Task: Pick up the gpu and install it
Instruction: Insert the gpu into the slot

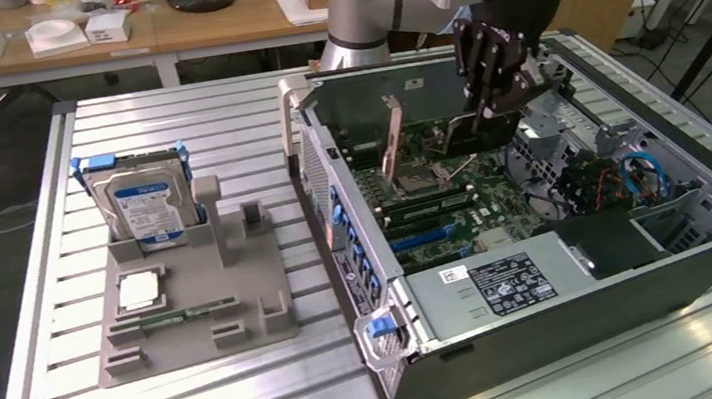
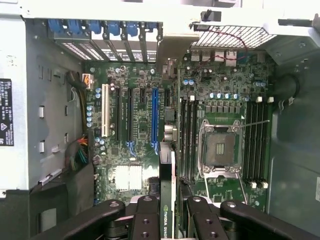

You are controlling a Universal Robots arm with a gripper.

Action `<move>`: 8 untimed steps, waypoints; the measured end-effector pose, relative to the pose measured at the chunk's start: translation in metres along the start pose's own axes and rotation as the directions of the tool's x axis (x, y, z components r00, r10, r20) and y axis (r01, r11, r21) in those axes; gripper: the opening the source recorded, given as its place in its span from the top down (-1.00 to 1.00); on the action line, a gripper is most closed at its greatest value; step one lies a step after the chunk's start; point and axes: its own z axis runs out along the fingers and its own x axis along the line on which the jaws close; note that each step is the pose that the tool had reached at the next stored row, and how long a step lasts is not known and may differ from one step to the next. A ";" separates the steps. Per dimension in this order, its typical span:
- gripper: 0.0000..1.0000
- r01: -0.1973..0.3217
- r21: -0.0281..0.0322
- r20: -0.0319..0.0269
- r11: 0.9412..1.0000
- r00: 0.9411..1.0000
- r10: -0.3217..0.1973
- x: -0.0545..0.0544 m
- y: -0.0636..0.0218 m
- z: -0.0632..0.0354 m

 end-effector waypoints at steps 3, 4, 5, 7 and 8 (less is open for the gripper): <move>0.48 -0.002 0.000 0.000 1.000 1.000 0.002 0.000 0.0000 0.0054; 0.48 -0.003 0.000 0.000 1.000 1.000 0.003 0.000 0.0000 0.0073; 0.48 -0.007 0.000 0.000 1.000 1.000 0.007 0.000 0.0001 0.0091; 0.48 -0.022 0.001 0.000 1.000 1.000 0.022 0.001 0.0002 0.0126; 0.48 -0.029 0.001 0.000 1.000 1.000 0.029 0.001 0.0002 0.0144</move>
